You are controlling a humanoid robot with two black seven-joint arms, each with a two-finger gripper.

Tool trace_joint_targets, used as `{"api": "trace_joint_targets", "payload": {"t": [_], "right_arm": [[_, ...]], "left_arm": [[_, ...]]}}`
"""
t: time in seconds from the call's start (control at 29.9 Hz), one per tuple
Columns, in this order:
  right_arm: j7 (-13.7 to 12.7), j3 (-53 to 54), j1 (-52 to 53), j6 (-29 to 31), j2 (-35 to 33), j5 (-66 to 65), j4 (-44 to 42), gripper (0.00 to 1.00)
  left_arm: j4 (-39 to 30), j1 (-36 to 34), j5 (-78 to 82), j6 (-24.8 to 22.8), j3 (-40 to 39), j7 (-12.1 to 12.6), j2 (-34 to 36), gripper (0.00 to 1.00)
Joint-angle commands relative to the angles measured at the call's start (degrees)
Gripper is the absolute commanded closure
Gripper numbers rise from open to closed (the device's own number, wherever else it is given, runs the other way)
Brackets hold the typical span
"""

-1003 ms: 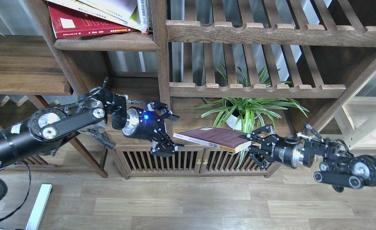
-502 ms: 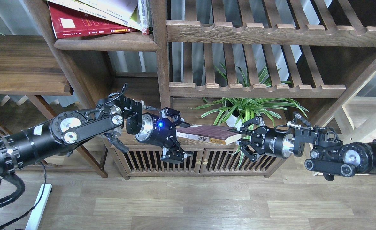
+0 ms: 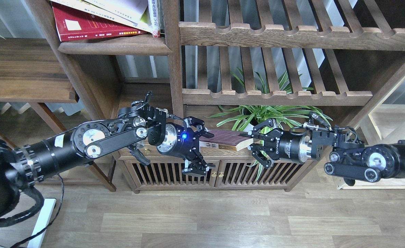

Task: Organize books on shelf
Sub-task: 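Grasp the maroon book with the left gripper and open the right gripper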

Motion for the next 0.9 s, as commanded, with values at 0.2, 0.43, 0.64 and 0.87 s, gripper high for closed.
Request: {"api": "trace_joint_targets", "payload": {"t": [0.2, 0.43, 0.64, 0.87], "right_arm": [[0.00, 0.00, 0.07, 0.34, 0.15, -0.05, 0.37, 1.00], [0.00, 0.00, 0.16, 0.43, 0.07, -0.14, 0.46, 1.00], [0.00, 0.00, 0.16, 0.43, -0.11, -0.14, 0.46, 1.00], [0.00, 0.00, 0.16, 0.43, -0.11, -0.14, 0.46, 1.00]], "left_arm": [[1.82, -0.01, 6.75, 0.00, 1.07, -2.33, -2.90, 0.34], [1.91, 0.08, 8.16, 0.00, 1.69, -3.48, -2.90, 0.70], [2.18, 0.17, 8.08, 0.31, 2.75, -3.30, -2.90, 1.00], [2.09, -0.01, 7.64, 1.81, 2.13, -3.21, -2.90, 1.00]]}}
